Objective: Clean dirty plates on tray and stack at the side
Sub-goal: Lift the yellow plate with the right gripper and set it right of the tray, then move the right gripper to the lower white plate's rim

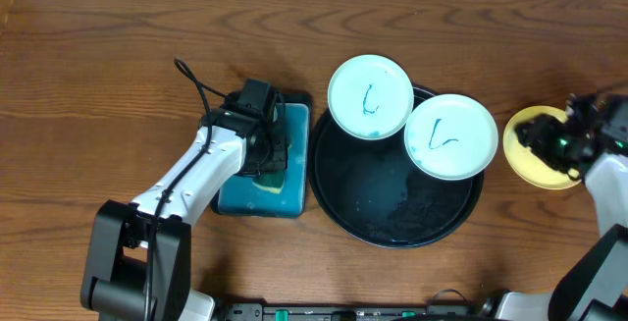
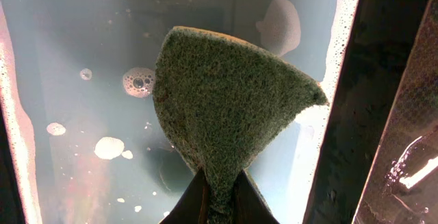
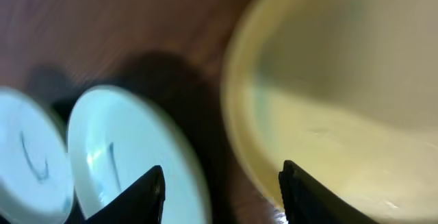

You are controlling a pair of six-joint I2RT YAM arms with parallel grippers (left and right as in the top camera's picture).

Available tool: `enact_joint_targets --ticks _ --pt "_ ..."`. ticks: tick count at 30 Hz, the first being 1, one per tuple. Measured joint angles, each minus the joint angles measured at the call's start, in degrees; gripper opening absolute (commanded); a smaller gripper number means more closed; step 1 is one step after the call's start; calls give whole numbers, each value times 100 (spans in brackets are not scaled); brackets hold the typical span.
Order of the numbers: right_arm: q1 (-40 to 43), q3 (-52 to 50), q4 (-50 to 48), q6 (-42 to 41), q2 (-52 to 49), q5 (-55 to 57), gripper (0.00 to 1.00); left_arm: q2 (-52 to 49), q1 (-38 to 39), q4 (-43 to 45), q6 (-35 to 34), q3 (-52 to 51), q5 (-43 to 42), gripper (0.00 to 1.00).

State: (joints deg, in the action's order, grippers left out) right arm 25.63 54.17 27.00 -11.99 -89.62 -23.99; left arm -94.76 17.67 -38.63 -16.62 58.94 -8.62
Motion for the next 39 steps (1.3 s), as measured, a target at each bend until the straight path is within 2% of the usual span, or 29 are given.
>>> enact_joint_targets --ticks 4,11,12,15,19,29,36,39 --pt "-772 114 199 470 -2 450 54 0 0 0 -2 0 -2 8" --pt "-1464 116 225 643 -540 1405 49 0 0 0 -2 0 -2 8" --pt "-1473 116 232 638 -616 1508 45 0 0 0 -2 0 -2 8" --pt "-1469 116 234 625 -824 1744 21 0 0 0 -2 0 -2 8" --pt "-1484 125 232 590 -837 1829 2 0 0 0 -2 -2 -2 8" --pt "-1484 186 763 568 -450 1637 1 0 0 0 -2 -2 -2 8" --pt "-1552 173 2315 662 57 837 1 0 0 4 -2 -4 -2 7" --pt "-1810 103 2487 664 57 726 1 0 0 0 -2 -4 -2 8"
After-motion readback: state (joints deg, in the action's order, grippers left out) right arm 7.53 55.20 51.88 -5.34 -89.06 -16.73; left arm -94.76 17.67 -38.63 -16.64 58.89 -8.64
